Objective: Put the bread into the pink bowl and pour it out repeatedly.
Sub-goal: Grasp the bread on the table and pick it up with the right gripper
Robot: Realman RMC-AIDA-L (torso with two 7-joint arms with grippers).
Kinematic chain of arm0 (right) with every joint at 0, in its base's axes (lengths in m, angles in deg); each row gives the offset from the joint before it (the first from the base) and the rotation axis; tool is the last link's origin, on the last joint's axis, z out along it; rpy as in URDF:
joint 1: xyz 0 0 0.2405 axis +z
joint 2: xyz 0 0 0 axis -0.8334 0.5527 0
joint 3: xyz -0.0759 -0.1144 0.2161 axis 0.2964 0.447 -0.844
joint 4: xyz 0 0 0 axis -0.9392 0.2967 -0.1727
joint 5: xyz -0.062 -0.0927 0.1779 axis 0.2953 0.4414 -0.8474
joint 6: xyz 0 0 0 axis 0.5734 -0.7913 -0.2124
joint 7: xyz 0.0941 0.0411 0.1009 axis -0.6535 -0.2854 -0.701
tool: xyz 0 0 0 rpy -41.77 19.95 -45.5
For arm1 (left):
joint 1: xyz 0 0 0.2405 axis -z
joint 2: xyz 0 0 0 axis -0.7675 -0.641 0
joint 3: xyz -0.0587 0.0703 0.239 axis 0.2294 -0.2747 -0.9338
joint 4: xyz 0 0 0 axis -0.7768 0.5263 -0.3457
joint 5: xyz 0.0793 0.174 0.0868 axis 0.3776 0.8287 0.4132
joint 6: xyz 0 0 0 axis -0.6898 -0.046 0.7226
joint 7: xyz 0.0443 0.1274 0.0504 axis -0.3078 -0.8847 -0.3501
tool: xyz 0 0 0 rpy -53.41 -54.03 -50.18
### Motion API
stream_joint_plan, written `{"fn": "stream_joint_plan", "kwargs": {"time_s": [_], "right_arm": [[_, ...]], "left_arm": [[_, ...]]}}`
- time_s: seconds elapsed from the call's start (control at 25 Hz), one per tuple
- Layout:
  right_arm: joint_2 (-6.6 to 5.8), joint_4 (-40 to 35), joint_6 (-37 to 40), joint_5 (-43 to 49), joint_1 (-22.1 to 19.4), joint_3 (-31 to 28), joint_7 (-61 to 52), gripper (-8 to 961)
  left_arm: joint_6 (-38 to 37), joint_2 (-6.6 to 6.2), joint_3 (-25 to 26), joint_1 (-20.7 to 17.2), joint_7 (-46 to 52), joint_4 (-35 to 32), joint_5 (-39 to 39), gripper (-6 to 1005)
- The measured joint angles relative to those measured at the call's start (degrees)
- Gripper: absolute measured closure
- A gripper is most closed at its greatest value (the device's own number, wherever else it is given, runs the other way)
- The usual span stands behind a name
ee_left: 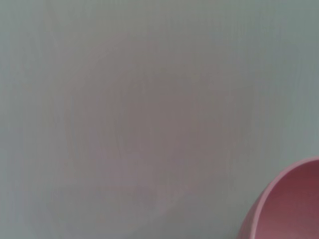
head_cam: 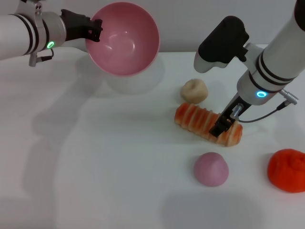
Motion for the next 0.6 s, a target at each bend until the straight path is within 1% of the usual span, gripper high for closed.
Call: {"fn": "stream_joint_plan", "kwargs": {"time_s": [0.36,0.6], "right_arm": [[0.01,2.0,2.0,-0.5,0.1,0.1,0.6,323],[0.21,2.0,3.0,-0.6,0.2,1.5,0.7,328]], "left_arm": [[0.1,0.05,-0.5,0.3,0.0,0.0,0.0,957],[0.2,0.08,-0.8,0.2,0.0,0.0,0.0,957]]}}
